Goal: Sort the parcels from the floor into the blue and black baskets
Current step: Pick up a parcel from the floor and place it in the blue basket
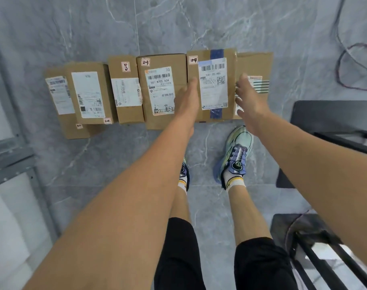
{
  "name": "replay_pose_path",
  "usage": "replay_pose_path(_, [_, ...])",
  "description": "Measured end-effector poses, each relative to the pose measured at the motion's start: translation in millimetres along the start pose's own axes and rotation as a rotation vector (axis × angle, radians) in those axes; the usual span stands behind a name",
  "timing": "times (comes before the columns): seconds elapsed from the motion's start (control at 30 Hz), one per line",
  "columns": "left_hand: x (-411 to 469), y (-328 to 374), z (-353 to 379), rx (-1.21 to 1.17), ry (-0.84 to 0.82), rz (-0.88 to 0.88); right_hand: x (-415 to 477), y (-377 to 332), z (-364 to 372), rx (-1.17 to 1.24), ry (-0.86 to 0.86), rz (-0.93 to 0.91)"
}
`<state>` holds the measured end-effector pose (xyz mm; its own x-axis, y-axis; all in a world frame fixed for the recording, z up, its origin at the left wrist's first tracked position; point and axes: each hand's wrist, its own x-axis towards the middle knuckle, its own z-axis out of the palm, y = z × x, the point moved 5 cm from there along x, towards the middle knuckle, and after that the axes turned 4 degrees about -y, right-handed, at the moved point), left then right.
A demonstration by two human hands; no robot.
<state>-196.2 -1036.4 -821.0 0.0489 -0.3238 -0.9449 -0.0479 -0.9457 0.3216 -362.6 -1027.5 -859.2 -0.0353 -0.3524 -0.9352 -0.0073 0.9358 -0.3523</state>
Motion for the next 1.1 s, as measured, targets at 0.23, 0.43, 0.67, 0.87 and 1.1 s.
replay_pose_path(0.23, [15.8, -5.6, 8.3, 0.006, 0.004, 0.002, 8.1, 5.4, -5.7, -0.007, 0.017, -0.033])
replay_pose_path(0.43, [24.7, -4.9, 18.7, 0.045, 0.000, 0.023, 14.6, 8.6, -5.3, 0.019, 0.025, -0.038])
replay_pose_path(0.67, [15.8, -1.8, 21.2, -0.074, -0.085, -0.015, -2.7, -4.2, -3.0, 0.069, 0.038, -0.026])
replay_pose_path(0.87, [-46.8, 32.3, 0.3, -0.146, -0.169, 0.156, -75.1, -56.2, -2.0, 0.039, 0.051, -0.116])
replay_pose_path(1.1, [-178.9, 114.3, -73.6, -0.230, -0.133, 0.348, -213.9, -156.8, 49.3, 0.001, 0.006, -0.317])
